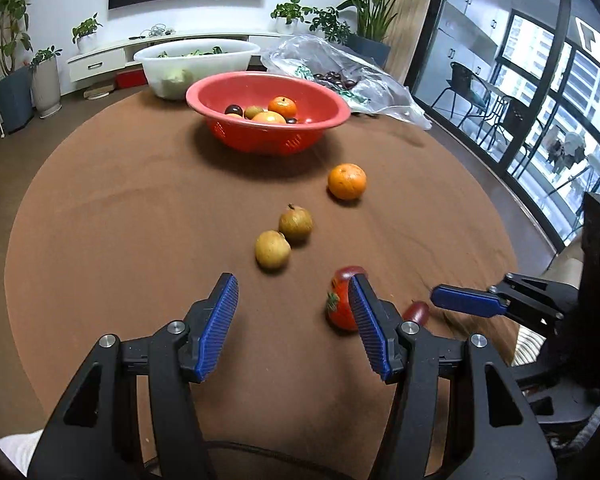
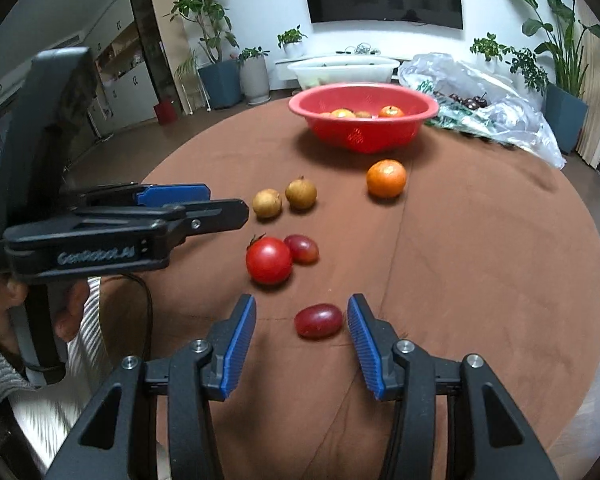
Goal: Organize fruits
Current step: 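Move both open tools back toward the remaining fruit on the table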
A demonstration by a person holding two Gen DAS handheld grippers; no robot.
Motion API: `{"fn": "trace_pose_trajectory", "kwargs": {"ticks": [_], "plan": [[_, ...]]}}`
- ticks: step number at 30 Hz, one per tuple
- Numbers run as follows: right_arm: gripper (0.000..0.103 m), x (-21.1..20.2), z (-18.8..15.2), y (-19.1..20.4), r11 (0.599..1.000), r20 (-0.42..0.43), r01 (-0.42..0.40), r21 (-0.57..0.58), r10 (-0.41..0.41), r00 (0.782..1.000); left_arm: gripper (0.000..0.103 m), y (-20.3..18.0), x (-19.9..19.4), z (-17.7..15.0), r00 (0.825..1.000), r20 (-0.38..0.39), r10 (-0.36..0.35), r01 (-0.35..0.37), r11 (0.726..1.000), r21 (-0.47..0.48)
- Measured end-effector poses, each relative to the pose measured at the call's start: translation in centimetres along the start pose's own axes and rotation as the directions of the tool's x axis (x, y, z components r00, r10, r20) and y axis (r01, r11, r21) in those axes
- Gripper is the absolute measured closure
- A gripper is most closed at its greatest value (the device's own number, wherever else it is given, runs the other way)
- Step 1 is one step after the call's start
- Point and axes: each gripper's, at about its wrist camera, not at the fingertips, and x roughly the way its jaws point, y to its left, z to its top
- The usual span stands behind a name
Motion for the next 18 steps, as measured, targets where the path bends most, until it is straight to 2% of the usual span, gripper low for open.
{"fn": "trace_pose_trajectory", "kwargs": {"ticks": [13,18], "plan": [[0.052,0.8,-0.3,-0.1,1.000,-0.027,0.024,0.006,-0.024,0.999,0.047,-0.4,0.1,0.0,1.000,-0.002,0.006,-0.006,1.000,0.028],[0.057,1.1,-0.2,-0.2,0.999,-0.035,0.034,0.004,-0.034,0.999,0.047,-0.5,0.3,-0.1,1.000,-0.007,0.004,-0.004,0.999,0.035]]}}
